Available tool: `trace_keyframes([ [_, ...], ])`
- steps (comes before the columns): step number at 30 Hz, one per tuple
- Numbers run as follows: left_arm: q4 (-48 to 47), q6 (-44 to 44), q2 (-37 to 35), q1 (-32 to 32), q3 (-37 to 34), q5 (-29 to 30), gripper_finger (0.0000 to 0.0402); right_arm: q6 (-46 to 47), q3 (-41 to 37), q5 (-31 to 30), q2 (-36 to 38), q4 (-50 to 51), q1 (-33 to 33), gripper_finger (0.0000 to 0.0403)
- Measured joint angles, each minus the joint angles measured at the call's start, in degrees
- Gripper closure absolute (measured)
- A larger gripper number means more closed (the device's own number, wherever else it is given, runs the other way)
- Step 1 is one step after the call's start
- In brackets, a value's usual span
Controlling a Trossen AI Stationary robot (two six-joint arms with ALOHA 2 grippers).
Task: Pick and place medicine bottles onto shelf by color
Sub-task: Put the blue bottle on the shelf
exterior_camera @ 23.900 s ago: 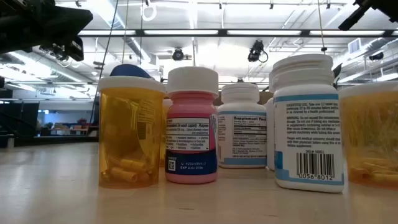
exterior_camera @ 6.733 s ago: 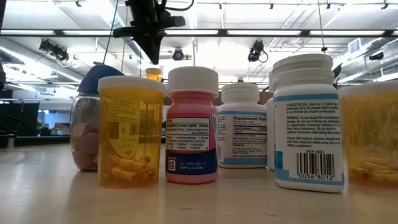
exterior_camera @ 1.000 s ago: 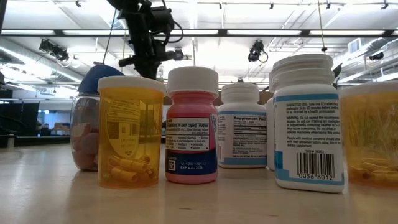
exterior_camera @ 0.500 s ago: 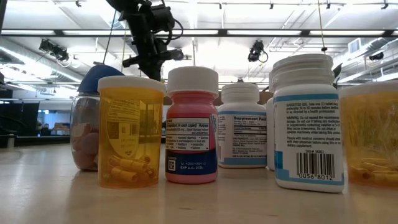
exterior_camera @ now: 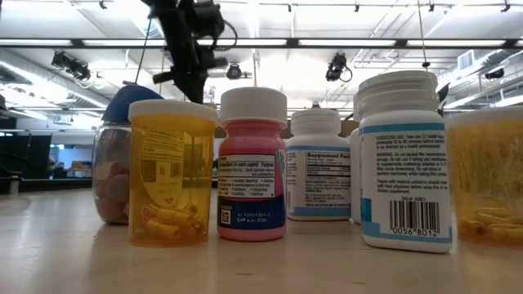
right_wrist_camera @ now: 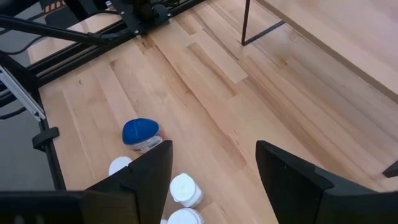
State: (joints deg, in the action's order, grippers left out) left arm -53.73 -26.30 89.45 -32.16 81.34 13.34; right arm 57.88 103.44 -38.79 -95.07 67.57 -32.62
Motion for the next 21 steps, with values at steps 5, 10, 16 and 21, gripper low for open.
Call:
trace_keyframes([
  [5,-3.0,0.0,-6.5,6.6,0.0,-4.1,0.0398,0.0,0.0,0.0,0.0,0.0,0.0,0.0164],
  [10,-5.0,-3.0,-14.3,15.5,0.0,-9.7,0.0389,3.3,0.0,0.5,0.0,0.0,0.4,0.0164],
  [16,-6.6,-15.3,-17.7,27.4,0.0,-10.3,0.036,6.7,0.0,1.3,0.0,0.0,1.5,0.0164],
  [21,-7.9,-22.4,-16.0,37.2,0.0,-10.4,0.0293,8.6,0.0,4.7,0.0,0.0,2.9,0.0164],
])
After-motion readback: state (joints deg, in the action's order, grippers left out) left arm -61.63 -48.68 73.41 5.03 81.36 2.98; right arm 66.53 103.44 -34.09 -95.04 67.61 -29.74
